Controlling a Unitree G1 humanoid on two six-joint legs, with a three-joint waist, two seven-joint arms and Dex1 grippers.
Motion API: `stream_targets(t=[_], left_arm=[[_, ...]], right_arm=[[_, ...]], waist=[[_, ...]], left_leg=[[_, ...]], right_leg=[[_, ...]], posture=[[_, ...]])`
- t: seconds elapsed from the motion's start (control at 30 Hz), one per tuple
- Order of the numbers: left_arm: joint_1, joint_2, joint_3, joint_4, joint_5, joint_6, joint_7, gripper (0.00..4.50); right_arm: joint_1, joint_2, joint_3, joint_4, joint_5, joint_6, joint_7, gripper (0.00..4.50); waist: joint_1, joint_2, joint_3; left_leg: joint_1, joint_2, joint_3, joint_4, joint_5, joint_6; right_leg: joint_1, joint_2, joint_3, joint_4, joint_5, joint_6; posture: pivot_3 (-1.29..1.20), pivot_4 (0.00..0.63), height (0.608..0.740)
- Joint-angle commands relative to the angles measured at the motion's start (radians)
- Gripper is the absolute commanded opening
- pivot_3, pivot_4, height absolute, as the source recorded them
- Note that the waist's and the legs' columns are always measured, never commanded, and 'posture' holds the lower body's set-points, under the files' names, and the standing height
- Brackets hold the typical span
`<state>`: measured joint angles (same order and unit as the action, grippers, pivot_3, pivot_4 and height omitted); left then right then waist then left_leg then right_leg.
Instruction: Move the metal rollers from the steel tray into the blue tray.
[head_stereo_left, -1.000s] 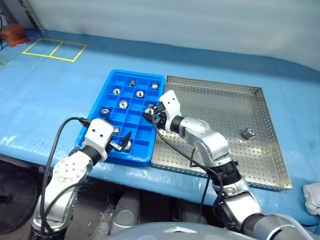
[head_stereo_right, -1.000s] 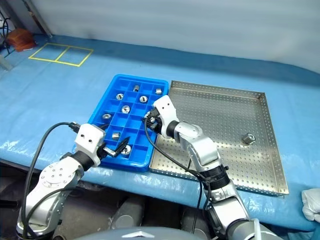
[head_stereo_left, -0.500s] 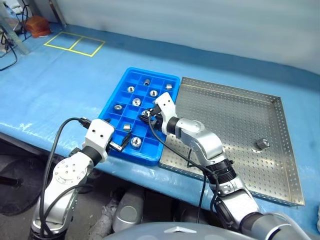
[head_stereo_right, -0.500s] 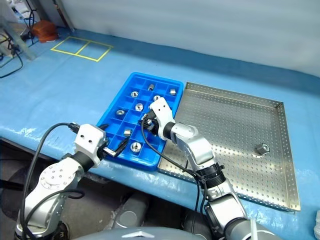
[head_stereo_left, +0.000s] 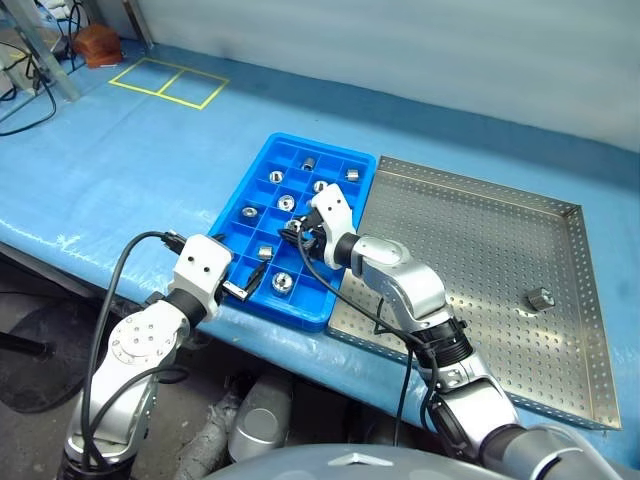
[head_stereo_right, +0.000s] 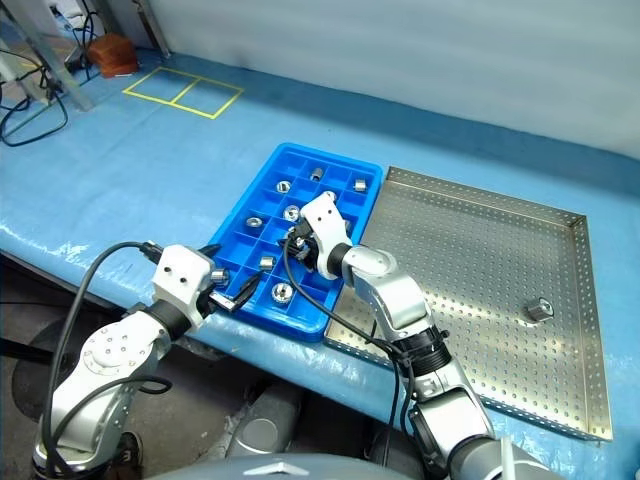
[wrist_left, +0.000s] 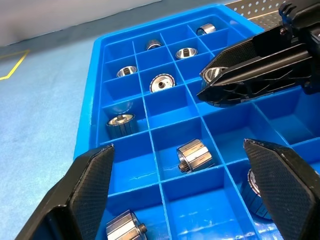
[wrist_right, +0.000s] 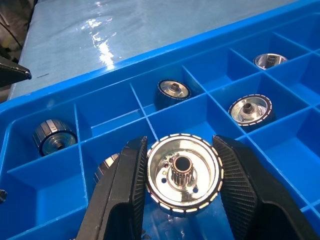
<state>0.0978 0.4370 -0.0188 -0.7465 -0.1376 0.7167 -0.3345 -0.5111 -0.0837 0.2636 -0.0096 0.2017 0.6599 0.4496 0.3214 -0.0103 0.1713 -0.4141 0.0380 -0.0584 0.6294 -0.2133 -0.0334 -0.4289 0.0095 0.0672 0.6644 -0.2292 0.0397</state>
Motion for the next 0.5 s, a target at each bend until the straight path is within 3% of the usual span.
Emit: stream_targets(t=[0.03, 0.5], left_arm=[[-0.007, 0.003, -0.002, -0.023, -0.005, -0.002, -0.002, 4.50], [-0.025, -0.002, -0.019, -0.008, -0.003, -0.006, -0.002, 4.50]], right_arm=[[-0.013, 0.006, -0.021, -0.025, 0.002, -0.023, -0.005, 1.69], [-0.078, 0.006, -0.038, 0.109, -0.046, -0.090, -0.027, 1.69]], waist=[[0.000, 0.000, 0.000], [0.000, 0.000, 0.000]], left_leg=[[0.000, 0.000, 0.000, 0.000, 0.000, 0.000], [0.000, 0.000, 0.000, 0.000, 0.000, 0.000]], right_leg=[[0.000, 0.000, 0.000, 0.000, 0.000, 0.000], [0.000, 0.000, 0.000, -0.001, 0.000, 0.000]], posture=[[0.49, 0.150, 0.740], [0.48, 0.150, 0.740]])
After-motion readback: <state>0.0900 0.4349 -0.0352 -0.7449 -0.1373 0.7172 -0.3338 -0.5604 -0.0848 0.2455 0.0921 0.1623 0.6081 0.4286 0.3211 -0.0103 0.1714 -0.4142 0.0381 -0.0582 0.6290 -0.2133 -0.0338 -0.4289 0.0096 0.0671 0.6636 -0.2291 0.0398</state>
